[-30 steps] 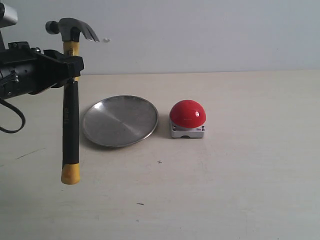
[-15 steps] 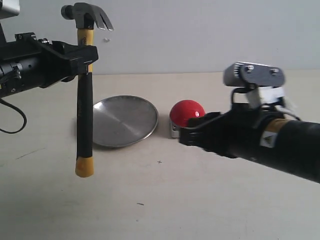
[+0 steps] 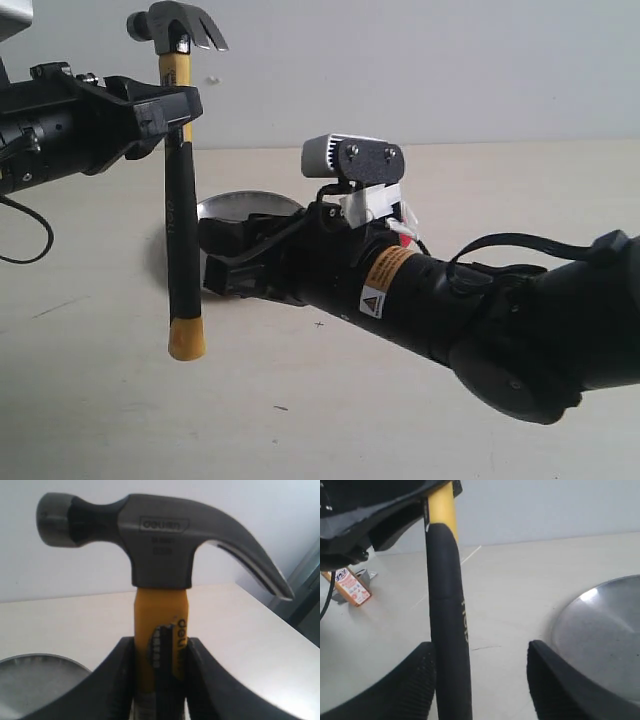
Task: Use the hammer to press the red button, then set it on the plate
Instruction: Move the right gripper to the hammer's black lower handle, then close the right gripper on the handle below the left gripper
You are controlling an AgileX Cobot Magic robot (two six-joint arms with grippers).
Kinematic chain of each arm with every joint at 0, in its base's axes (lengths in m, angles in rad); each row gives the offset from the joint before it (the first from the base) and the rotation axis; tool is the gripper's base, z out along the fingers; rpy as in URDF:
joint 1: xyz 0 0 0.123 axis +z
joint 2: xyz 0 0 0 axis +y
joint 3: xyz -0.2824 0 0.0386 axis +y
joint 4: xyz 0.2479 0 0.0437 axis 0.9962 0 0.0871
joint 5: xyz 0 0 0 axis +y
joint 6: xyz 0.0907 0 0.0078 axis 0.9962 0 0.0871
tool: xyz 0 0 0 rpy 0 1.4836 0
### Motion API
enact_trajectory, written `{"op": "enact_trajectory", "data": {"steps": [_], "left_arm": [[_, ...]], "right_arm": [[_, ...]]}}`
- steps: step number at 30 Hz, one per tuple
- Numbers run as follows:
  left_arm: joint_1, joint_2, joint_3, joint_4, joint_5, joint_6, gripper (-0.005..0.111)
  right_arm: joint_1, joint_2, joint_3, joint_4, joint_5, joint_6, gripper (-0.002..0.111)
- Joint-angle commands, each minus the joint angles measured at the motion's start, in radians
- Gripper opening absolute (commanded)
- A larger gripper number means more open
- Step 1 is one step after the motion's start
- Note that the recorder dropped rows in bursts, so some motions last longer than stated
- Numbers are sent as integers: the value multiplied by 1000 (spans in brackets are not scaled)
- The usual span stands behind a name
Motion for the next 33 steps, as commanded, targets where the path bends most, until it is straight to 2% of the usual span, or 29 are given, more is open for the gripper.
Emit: {"op": "enact_trajectory", "data": {"steps": [1,9,18,33], "left_arm": [[-2,-16,-9,-2,-69,-11,0],[0,-16,-9,27,-64,-17,0],[0,-16,-9,48,-64,-47,0],[0,-16,-9,48,-66,-66,0]], "right_arm": [[3,56,-48,-112,-25,36,57],[3,63,-93,-214,-17,43,58],[3,63,-175,-277,145,27,58],[3,63,-175,-264,156,19,58]]}}
